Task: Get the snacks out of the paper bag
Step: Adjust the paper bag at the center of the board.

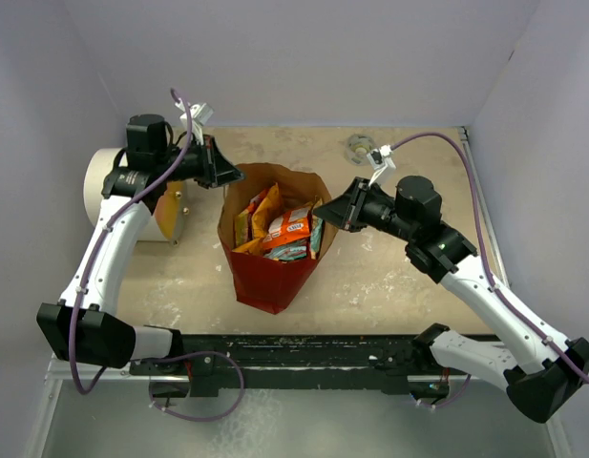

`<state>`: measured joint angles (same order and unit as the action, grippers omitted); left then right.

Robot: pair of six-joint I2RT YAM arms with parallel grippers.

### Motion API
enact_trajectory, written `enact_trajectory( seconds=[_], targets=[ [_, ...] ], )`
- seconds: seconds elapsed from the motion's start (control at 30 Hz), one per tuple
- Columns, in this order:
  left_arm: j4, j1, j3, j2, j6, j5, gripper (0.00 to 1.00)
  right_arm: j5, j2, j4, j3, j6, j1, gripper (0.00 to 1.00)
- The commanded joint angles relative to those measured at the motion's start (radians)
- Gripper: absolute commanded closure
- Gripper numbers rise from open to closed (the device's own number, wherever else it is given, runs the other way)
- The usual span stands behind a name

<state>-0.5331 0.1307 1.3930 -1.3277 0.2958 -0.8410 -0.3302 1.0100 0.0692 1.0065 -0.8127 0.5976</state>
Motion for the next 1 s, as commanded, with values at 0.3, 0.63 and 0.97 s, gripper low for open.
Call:
enact_trajectory(
  seconds=[0.3,0.63,0.97],
  targets=[
    [0.017,-0.067,0.337,-0.027,-0.015,0.242,1.0,-0.15,0.202,-0.146,0.132,0.085,0.047,1.0],
    [0.144,-0.115,0.297,0.017,-0.046,0.042,1.0,-0.132,0.262,-0.265,0.097,0.027,0.087,1.0],
    [0.502,-0.069,-0.062,0.102,0.201,-0.309,1.0,-0.149,0.158,-0.288,-0.237,-0.004,0.095,1.0]
  ],
)
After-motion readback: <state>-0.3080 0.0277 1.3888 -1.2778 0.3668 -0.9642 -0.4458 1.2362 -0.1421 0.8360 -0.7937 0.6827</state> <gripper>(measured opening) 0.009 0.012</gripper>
